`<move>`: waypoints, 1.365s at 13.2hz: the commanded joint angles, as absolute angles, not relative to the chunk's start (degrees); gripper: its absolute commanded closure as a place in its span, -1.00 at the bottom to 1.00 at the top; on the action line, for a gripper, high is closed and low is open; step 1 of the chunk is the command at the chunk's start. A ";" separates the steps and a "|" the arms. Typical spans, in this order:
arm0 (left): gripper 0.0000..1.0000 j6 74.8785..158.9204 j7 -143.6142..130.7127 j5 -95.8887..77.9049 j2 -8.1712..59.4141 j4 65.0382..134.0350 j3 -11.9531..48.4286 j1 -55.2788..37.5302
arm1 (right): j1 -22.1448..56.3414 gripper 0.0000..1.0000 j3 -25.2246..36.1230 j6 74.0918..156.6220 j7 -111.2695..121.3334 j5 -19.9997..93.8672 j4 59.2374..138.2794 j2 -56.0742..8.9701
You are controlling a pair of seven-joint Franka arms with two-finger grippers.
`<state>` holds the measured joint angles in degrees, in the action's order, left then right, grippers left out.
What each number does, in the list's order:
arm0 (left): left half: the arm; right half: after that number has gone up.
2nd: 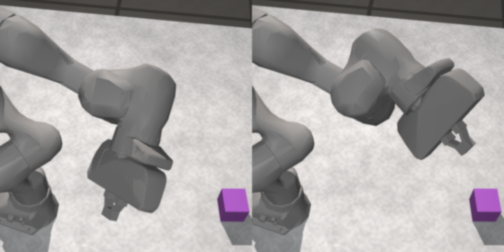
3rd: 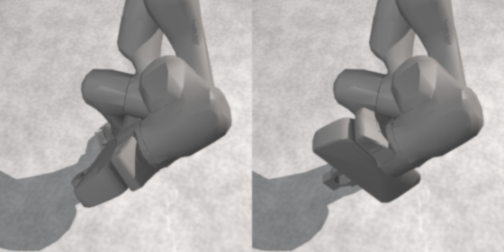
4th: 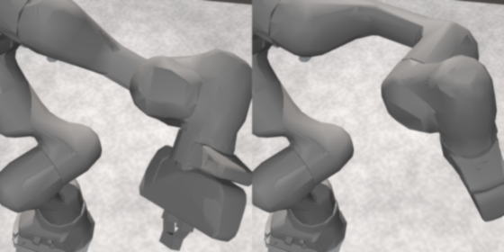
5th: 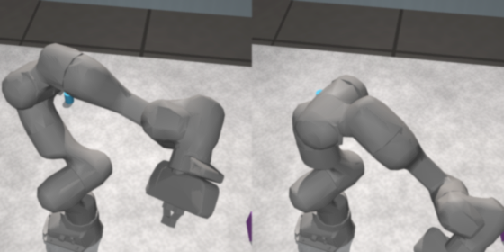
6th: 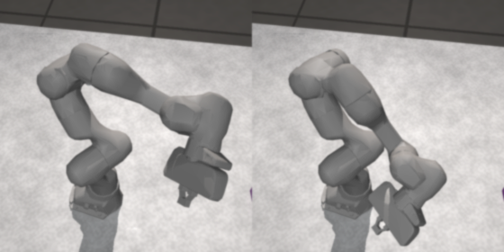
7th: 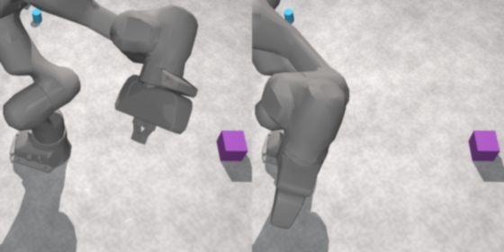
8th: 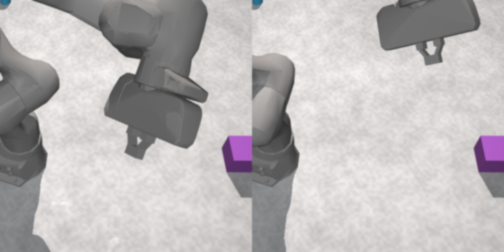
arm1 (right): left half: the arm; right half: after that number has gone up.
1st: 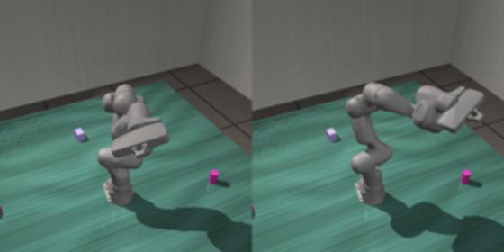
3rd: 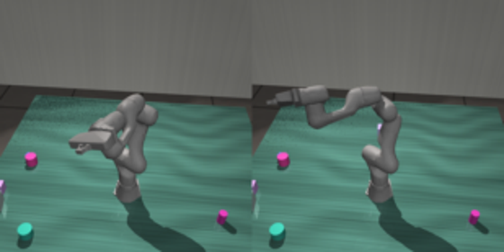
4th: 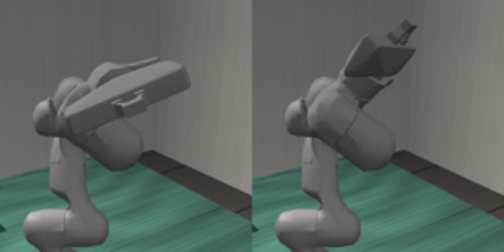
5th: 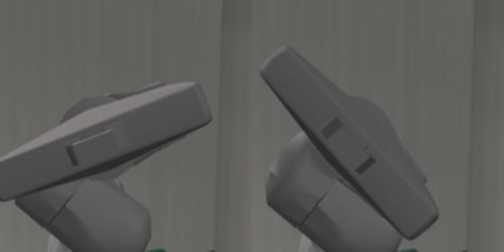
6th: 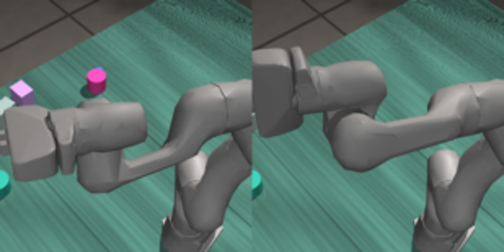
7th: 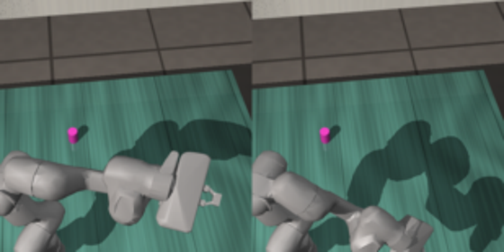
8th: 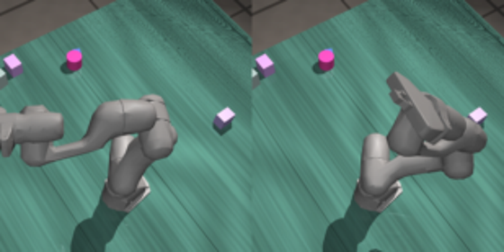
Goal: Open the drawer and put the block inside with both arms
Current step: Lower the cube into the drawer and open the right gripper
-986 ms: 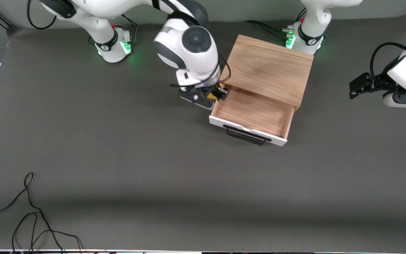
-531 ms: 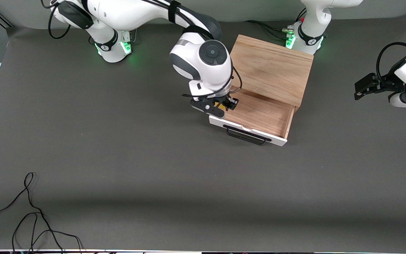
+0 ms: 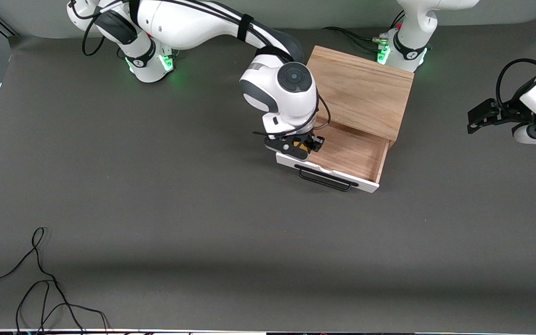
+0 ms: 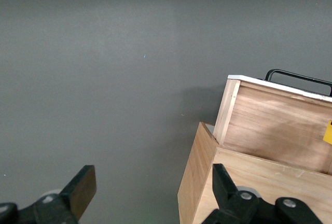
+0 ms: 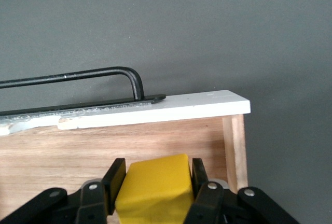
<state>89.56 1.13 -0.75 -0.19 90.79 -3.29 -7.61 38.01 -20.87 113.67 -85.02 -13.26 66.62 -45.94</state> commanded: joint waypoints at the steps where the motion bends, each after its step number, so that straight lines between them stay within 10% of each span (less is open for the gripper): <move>1: -1.00 88.69 0.61 0.26 0.09 89.91 -4.04 -8.53 | 38.94 0.75 -20.30 113.82 -86.22 -14.68 64.16 -47.29; 2: -1.00 88.51 0.70 0.79 0.09 90.00 -4.04 -8.53 | 38.94 0.61 -20.30 113.82 -86.22 -14.68 64.16 -47.29; 5: -1.00 88.16 0.79 0.97 0.09 90.00 -4.04 -8.53 | 38.94 -0.96 -20.30 113.82 -86.31 -14.59 64.25 -47.29; 11: -1.00 87.80 0.88 1.49 0.09 90.09 -3.96 -8.53 | 37.80 -0.99 -20.48 112.59 -85.43 -13.98 64.95 -44.40; 18: -1.00 87.54 0.97 1.49 0.44 90.26 -3.96 -8.53 | 27.01 -0.99 -20.30 101.34 -66.83 -4.33 81.53 -22.62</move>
